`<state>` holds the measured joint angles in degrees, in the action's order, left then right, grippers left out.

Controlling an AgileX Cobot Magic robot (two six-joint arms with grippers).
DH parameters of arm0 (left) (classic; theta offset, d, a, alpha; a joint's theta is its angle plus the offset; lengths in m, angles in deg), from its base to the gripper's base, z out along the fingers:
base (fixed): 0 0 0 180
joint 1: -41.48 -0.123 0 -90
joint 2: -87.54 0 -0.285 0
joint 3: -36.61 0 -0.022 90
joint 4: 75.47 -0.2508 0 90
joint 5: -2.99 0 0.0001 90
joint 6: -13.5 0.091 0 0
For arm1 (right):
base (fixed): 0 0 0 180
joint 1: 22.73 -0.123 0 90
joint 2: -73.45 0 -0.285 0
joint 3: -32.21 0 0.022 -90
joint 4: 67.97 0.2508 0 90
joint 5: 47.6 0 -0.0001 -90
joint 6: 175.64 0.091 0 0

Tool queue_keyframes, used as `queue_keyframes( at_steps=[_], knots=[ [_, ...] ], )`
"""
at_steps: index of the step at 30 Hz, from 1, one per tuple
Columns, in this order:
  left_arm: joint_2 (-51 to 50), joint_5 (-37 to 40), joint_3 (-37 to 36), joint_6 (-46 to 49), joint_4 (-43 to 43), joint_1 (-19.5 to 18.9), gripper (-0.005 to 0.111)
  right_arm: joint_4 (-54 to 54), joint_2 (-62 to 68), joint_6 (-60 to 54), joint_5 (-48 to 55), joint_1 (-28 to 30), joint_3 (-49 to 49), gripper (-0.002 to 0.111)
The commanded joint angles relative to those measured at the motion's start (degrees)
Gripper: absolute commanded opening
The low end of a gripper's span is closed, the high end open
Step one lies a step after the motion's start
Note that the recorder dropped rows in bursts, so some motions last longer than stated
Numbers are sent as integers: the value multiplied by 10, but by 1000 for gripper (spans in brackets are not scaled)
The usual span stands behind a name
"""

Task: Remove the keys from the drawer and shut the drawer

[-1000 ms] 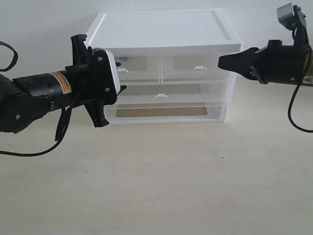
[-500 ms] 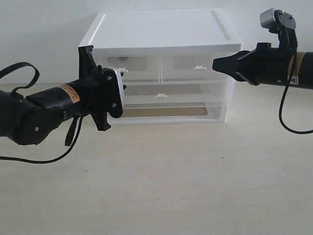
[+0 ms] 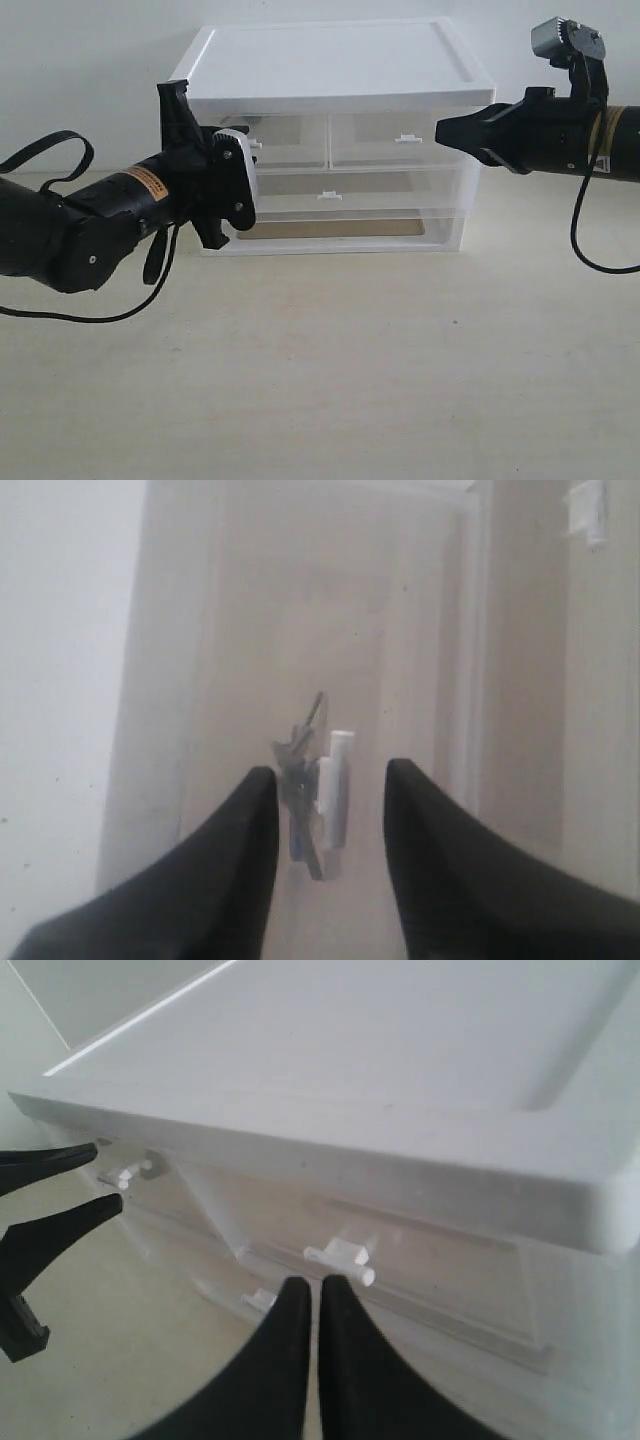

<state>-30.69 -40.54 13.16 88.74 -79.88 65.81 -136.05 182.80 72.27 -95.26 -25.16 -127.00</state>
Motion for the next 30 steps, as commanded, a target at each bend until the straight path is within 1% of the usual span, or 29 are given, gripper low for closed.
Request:
queue_keyframes(
  at_steps=[1,4,6,7,8,10,11,15,17,18,20,22,30],
  knots=[
    [-19,0,27,28,22,0,33,4,-1,-5,1,-1,-2,0],
    [-29,-2,44,59,67,-9,33,4,-1,-5,1,-1,-2,0],
    [-29,-2,44,80,76,-14,32,5,-1,-5,1,-1,-2,0],
    [-29,-2,44,99,96,-14,30,5,-1,-7,1,-1,-2,0],
    [-29,-2,44,106,100,-14,27,5,-1,-7,1,-1,-2,0],
    [-29,-2,42,107,100,-14,8,5,-1,-7,4,-1,-2,0],
    [-29,-2,42,107,100,-14,4,5,-1,-8,6,-1,-2,0],
    [-29,-2,42,112,100,-14,4,5,-1,-8,8,-1,-2,0],
    [-29,-2,40,147,124,-12,4,5,-1,-8,8,-1,-2,0],
    [-29,-18,33,185,153,-5,4,5,-1,-8,8,-1,-2,0],
    [-29,-55,19,208,183,2,4,5,-1,-8,8,-1,-2,0],
    [-27,-85,2,208,185,7,4,6,-1,-8,8,-1,-2,0],
    [-15,-98,-53,199,163,11,4,9,-1,-8,30,-1,-2,0]
  ],
)
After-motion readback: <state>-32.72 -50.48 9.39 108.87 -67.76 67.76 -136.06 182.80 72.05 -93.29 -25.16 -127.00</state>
